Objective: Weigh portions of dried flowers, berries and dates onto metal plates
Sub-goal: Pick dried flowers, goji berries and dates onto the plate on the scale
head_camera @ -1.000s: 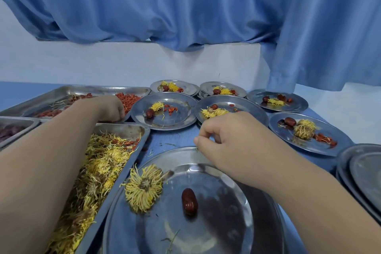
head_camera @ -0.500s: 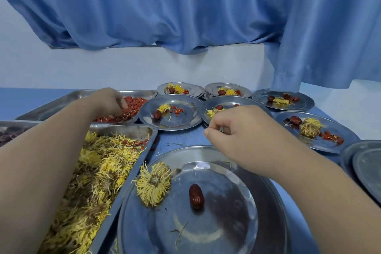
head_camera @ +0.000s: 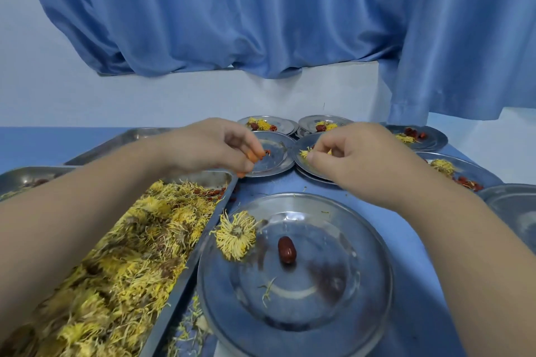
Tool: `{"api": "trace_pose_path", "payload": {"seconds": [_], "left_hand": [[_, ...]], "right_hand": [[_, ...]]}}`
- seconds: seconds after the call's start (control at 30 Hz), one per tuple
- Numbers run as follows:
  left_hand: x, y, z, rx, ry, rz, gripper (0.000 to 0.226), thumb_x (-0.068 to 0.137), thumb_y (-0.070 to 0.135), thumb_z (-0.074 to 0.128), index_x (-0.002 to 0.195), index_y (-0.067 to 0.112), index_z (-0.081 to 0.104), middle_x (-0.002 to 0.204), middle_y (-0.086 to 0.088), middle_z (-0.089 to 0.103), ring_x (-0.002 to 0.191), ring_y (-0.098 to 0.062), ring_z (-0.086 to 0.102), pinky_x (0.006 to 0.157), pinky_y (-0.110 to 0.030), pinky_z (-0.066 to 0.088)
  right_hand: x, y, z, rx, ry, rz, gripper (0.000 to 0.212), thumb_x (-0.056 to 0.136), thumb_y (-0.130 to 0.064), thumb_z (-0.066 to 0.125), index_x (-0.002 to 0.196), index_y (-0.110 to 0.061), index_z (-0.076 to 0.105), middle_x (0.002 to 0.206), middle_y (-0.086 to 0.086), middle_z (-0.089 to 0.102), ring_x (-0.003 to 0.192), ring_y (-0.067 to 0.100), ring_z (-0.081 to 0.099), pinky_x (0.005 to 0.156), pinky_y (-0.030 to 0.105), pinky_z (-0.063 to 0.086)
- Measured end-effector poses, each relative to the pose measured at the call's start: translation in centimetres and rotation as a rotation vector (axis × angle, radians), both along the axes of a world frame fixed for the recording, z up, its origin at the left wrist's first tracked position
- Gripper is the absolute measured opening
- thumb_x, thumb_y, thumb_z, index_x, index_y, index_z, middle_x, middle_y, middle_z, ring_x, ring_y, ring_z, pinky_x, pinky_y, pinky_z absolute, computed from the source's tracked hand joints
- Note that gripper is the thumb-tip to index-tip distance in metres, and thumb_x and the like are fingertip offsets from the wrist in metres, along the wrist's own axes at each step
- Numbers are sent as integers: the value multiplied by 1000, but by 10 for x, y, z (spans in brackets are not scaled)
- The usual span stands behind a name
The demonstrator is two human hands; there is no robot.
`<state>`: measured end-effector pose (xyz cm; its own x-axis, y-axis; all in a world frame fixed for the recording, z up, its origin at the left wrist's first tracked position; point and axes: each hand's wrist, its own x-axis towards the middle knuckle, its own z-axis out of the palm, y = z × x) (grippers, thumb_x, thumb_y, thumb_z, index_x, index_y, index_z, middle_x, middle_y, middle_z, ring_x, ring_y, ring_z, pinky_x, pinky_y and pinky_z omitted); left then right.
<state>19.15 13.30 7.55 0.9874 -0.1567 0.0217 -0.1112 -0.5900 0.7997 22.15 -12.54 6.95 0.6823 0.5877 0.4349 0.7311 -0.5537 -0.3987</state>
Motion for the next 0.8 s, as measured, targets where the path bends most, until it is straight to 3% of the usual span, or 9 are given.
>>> {"api": "trace_pose_path", "payload": {"seconds": [0.17, 0.27, 0.37, 0.47, 0.6, 0.67, 0.73, 0.8], "left_hand": [[-24, -54, -4, 109, 72, -111, 22, 84, -1, 70, 94, 18, 70, 81, 9, 73, 73, -5, 68, 69, -13, 51], [-26, -71, -12, 233, 119, -142, 24, 86, -2, 68, 100, 17, 70, 89, 7, 74, 77, -2, 68, 74, -17, 53], [-25, -80, -15, 334, 113, -151, 25, 90, -1, 64, 108, 15, 70, 101, 1, 73, 87, -8, 69, 78, -20, 55], [-25, -84, -11, 343, 70, -129, 26, 93, -1, 59, 107, 17, 70, 97, 6, 74, 81, -5, 68, 66, -17, 51], [-25, -89, -11, 362, -2, -110, 29, 91, -4, 59, 102, 21, 69, 95, 8, 72, 87, -10, 70, 84, -41, 56], [-24, -91, -13, 382, -13, -99, 27, 89, 2, 66, 97, 27, 69, 95, 11, 71, 80, -3, 67, 78, -35, 57], [-24, -92, -13, 392, -26, -84, 25, 85, 9, 73, 95, 31, 70, 94, 13, 70, 73, 1, 63, 70, -20, 53], [-25, -90, -11, 362, -28, -64, 21, 83, 13, 76, 96, 30, 70, 96, 10, 70, 70, 2, 61, 68, -16, 49]], "right_hand": [[0, -4, 5, 74, -9, -10, 28, 87, -34, 57, 60, -25, 59, 52, -30, 51, 52, -5, 47, 44, 10, 34], [-1, -7, 8, 92, -17, -21, 28, 87, -35, 57, 62, -24, 61, 51, -31, 51, 51, -6, 48, 39, 13, 28], [-1, -10, 11, 119, -26, -28, 27, 86, -35, 58, 61, -25, 61, 51, -19, 54, 51, 0, 48, 46, 18, 31], [-2, -11, 14, 127, -45, -38, 27, 85, -34, 58, 60, -24, 61, 54, -10, 53, 57, 5, 49, 50, 24, 32], [-3, -10, 17, 97, -77, -28, 27, 84, -34, 58, 64, -18, 64, 59, -5, 57, 58, 8, 51, 51, 25, 37], [-3, -10, 20, 89, -89, -35, 27, 83, -35, 58, 64, -17, 64, 59, -5, 57, 57, 6, 51, 50, 22, 39], [-3, -13, 22, 92, -94, -40, 27, 83, -35, 58, 63, -19, 64, 58, -8, 58, 56, -2, 51, 42, 11, 30], [-5, -17, 25, 90, -98, -56, 27, 82, -36, 57, 61, -21, 64, 59, -17, 59, 57, -7, 50, 39, 12, 29]]}}
